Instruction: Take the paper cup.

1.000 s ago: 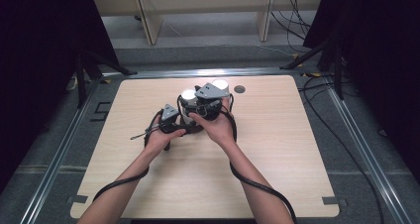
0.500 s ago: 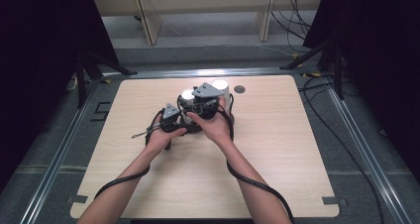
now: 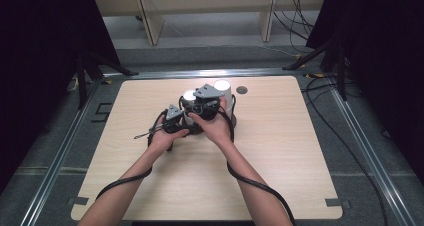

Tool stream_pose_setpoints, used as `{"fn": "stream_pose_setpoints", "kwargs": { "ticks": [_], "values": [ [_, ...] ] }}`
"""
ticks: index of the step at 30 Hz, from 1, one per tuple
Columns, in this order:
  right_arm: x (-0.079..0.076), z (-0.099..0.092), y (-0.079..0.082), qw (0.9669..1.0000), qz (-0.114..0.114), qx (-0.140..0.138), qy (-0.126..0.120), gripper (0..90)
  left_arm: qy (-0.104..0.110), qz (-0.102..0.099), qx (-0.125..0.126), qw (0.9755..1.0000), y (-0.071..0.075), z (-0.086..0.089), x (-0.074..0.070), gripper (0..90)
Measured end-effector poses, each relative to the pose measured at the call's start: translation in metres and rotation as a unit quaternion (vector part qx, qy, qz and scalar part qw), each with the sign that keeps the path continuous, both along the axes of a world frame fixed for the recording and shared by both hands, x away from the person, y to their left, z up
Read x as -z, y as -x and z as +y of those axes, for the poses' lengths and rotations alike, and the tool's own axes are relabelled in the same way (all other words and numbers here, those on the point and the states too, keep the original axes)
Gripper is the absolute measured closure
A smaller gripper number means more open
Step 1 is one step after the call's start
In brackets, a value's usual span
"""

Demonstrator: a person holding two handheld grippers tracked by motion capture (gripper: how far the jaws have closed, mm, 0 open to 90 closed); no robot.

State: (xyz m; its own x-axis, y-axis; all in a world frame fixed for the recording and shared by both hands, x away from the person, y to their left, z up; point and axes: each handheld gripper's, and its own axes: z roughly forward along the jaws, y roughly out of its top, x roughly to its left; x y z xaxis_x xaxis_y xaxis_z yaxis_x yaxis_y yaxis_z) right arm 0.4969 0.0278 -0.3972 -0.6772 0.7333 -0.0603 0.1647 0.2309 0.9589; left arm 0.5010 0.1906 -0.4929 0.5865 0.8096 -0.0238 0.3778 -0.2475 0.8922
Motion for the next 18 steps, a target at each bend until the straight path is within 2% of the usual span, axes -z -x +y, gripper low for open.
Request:
{"fn": "stream_pose_setpoints", "kwargs": {
  "ticks": [2,8,10,13,17,18],
  "values": [
    [0.0004,0.0005,-0.0014,1.0,-0.004,-0.007,0.0,33.8,0.0,-0.001,0.0,1.0,0.0001,0.0,0.0,20.6],
    [-0.0005,0.0022,-0.0008,0.9999,0.002,0.013,0.01,33.9,0.001,-0.002,-0.001,1.0,0.0003,-0.0004,0.0002,20.7],
    [0.0007,0.0037,-0.0014,0.9999,-0.003,0.014,0.004,33.8,0.001,-0.002,-0.001,1.0,0.0004,-0.0004,0.0002,20.7],
    [0.0008,0.0048,0.0003,0.9996,-0.003,0.024,0.017,32.7,0.002,-0.003,-0.001,1.0,0.0004,-0.0007,0.0001,20.7],
    [0.0023,0.0074,-0.0004,0.9993,-0.009,0.033,0.016,31.0,0.001,-0.003,-0.001,1.0,0.0005,-0.001,0.0001,20.7],
    [0.0016,0.0072,-0.0001,0.9993,-0.006,0.03,0.022,30.0,0.001,-0.003,-0.001,1.0,0.0005,-0.001,0.0001,20.8]
  ]
}}
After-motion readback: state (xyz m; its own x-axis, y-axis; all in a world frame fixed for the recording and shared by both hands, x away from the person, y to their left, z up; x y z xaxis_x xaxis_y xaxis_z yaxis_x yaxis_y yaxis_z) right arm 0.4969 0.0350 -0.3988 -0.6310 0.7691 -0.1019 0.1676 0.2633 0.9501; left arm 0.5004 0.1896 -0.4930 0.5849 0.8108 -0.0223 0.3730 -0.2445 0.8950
